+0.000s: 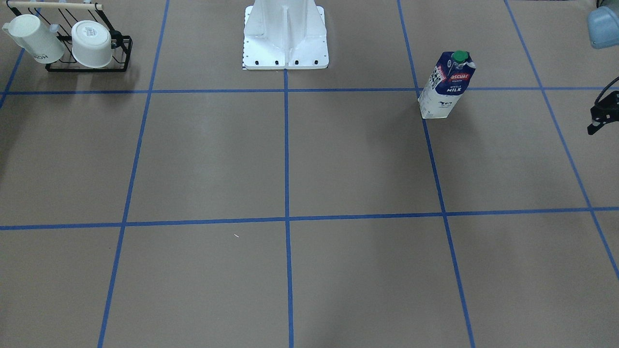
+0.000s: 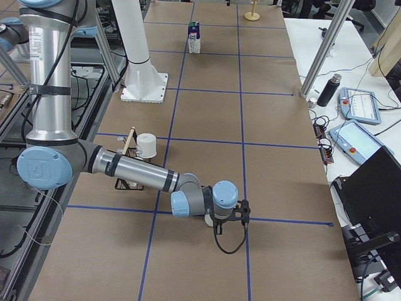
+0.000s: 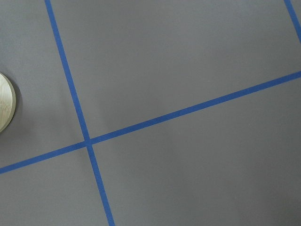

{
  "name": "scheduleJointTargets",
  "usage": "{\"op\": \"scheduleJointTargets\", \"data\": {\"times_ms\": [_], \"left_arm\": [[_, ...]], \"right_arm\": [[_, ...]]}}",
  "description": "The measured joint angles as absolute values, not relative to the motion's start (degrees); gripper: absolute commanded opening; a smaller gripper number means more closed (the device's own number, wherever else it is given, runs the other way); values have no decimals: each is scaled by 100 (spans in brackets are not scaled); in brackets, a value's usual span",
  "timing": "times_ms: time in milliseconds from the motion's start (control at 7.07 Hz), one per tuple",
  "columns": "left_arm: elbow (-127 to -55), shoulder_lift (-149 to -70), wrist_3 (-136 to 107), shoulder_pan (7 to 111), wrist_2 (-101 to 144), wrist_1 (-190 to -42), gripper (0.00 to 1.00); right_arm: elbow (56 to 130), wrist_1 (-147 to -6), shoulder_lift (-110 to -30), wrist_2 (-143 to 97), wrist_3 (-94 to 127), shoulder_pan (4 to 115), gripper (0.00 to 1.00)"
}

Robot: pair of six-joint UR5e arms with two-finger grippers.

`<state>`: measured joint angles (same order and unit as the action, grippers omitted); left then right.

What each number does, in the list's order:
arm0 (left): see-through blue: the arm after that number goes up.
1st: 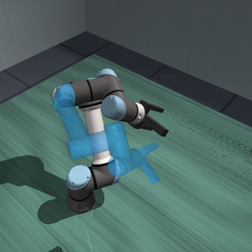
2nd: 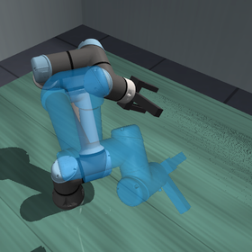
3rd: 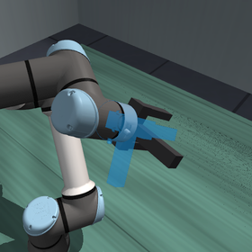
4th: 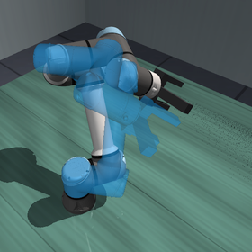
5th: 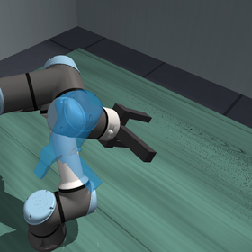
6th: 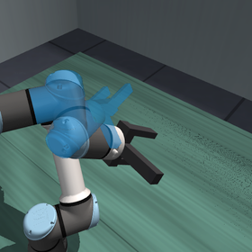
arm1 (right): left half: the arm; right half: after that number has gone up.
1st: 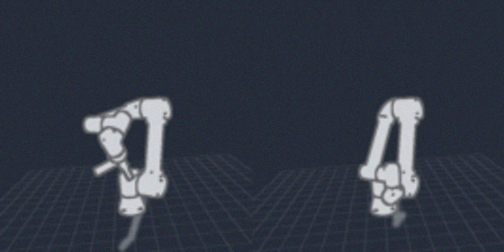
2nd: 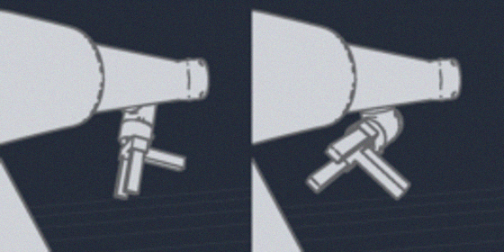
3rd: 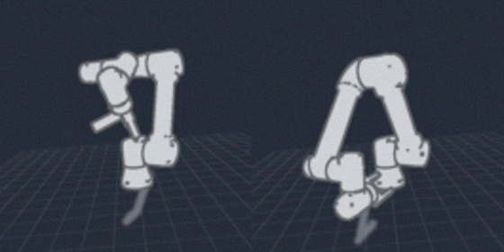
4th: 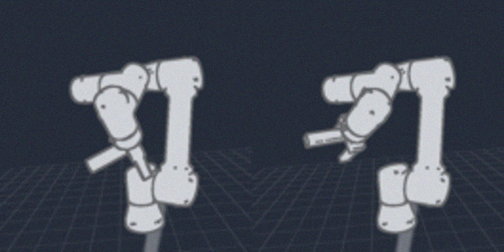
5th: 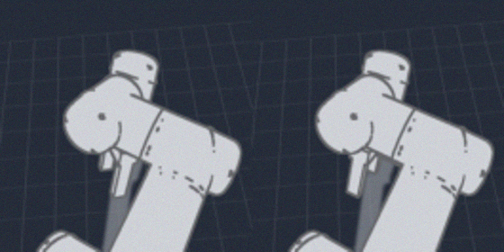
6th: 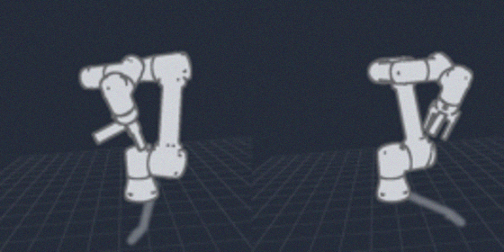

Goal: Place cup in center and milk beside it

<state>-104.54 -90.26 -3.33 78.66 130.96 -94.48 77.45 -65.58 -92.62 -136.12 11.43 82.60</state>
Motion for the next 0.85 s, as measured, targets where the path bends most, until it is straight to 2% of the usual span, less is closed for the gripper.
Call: {"op": "scheduleJointTargets", "data": {"times_ms": [283,566,849], "left_arm": [[-10470,-9028,-336,7866,13098,-9448,98],[-10472,-9034,-336,7866,13103,-9448,98],[-10438,-9038,-334,7865,13099,-9448,98]], "right_arm": [[8521,-6615,-9318,-13706,1255,8172,0],[9505,-6622,-9074,-13704,2688,7312,0],[9929,-6752,-7931,-12969,5129,5893,0]]}}
